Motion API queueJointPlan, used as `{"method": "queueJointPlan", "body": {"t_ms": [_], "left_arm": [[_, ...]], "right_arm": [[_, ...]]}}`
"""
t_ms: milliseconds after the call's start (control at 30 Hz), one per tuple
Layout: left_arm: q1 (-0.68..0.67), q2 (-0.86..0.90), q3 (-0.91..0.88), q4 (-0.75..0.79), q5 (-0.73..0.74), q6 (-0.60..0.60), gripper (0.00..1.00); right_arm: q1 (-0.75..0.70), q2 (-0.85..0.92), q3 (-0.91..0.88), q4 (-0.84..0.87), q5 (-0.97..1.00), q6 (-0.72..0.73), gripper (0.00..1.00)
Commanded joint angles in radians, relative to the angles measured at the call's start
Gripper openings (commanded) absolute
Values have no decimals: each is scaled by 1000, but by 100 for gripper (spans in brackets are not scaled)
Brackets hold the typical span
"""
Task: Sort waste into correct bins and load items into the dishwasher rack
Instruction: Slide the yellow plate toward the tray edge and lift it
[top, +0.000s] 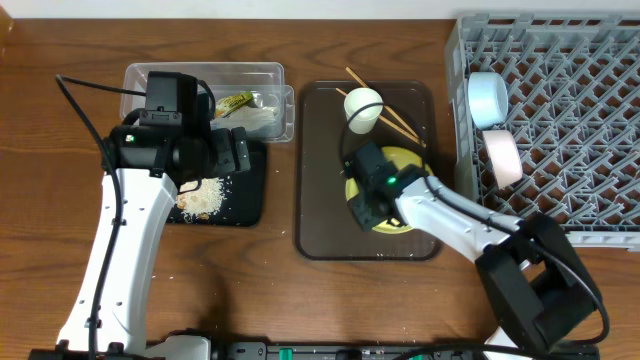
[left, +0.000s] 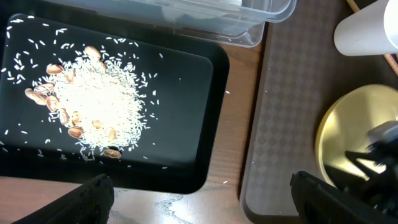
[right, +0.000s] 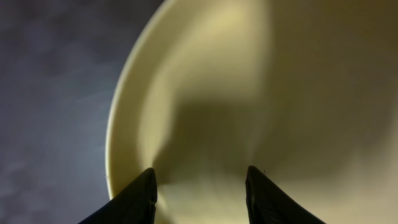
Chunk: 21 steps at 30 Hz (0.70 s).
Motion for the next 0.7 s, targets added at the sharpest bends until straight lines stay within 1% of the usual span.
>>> {"method": "queueJointPlan", "body": {"t_ms": [0,100,233,333,400,467,533,600,667], "left_arm": [[2,5,3,-3,-13,6,93],[2,5,3,-3,-13,6,93],[2,5,3,-3,-13,6,93],[2,5,3,-3,-13,6,93],[2,5,3,-3,-13,6,93],[2,5,3,-3,-13,6,93],[2,5,3,-3,-13,6,93],[2,5,3,-3,-13,6,93],[2,5,3,-3,-13,6,93]], "right_arm": [[49,9,23,-16,25,-92,46],[58,6,61,-59,52,-74,48],[24,-20,151,-151,53,14,48],[-39,-48,240,-277,72,179,51],[-85,-53,269,-350,74,269,50],[-139,-53,276,-425,74,340,48],[-173,-52,269,-474,76,366,45],[-191,-52,258,-500,79,375,44],[-195,-52,243,-525,124,427,44]]}}
